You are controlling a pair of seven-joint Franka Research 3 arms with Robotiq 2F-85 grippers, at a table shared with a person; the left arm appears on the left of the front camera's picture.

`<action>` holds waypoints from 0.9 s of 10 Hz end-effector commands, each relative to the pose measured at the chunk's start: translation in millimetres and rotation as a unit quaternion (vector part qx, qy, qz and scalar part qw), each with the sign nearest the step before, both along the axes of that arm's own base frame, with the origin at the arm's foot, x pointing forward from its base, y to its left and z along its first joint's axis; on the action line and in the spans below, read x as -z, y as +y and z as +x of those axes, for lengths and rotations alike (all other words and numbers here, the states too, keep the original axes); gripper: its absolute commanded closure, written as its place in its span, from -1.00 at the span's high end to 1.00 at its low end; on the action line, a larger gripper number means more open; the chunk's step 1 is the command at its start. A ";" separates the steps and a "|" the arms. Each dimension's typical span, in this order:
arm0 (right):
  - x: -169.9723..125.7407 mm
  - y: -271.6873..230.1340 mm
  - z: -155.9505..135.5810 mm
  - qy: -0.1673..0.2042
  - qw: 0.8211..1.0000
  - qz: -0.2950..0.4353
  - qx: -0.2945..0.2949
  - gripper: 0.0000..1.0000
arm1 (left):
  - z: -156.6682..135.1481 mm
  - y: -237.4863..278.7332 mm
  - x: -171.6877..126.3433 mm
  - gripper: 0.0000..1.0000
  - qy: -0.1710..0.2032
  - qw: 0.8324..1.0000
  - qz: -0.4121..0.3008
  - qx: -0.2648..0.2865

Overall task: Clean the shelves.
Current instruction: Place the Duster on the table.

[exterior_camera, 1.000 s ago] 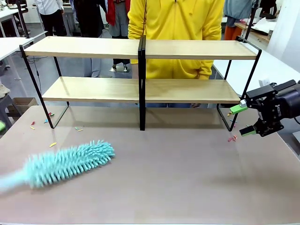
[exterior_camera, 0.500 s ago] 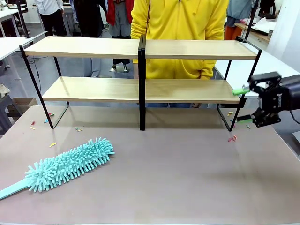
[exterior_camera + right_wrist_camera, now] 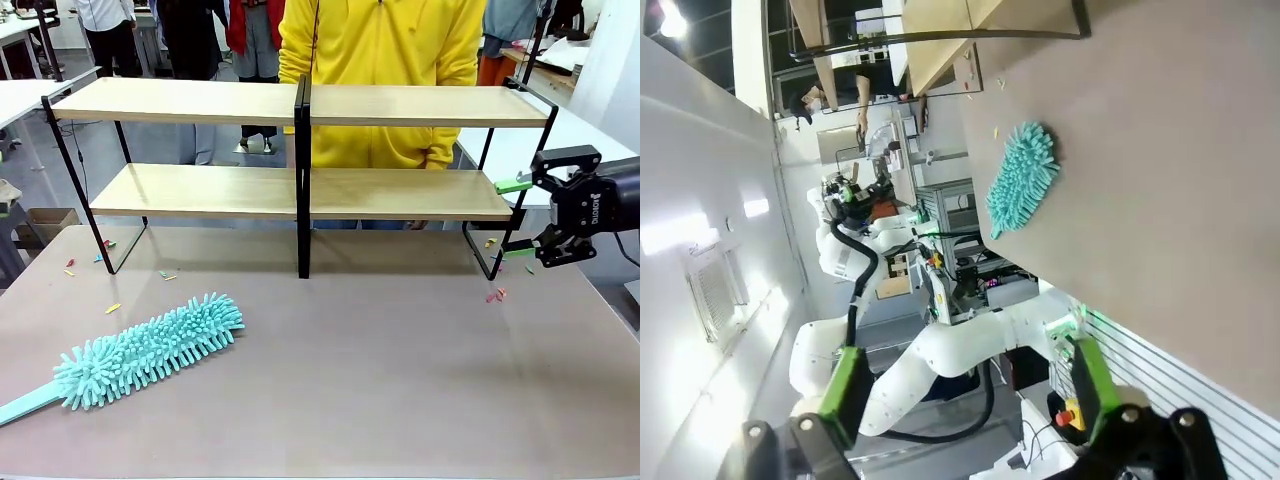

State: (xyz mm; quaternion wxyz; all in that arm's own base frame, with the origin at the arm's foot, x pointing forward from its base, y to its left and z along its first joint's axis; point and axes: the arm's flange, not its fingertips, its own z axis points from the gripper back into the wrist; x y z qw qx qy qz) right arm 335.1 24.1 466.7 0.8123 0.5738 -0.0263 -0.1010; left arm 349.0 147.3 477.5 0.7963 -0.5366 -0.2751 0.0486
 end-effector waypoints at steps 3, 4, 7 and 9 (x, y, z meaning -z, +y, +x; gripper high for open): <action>0.8 -3.5 -0.6 -0.008 1.000 -0.007 -0.008 1.00 | 0.1 1.0 5.1 1.00 -0.008 1.000 0.010 0.005; 0.8 -3.5 -0.6 -0.008 1.000 -0.007 -0.008 1.00 | 0.1 1.0 5.1 1.00 -0.008 1.000 0.010 0.005; 0.8 -3.5 -0.6 -0.008 1.000 -0.007 -0.008 1.00 | 0.1 1.0 5.1 1.00 -0.008 1.000 0.010 0.005; 0.8 -3.5 -0.6 -0.008 1.000 -0.007 -0.008 1.00 | 0.1 1.0 5.1 1.00 -0.008 1.000 0.010 0.005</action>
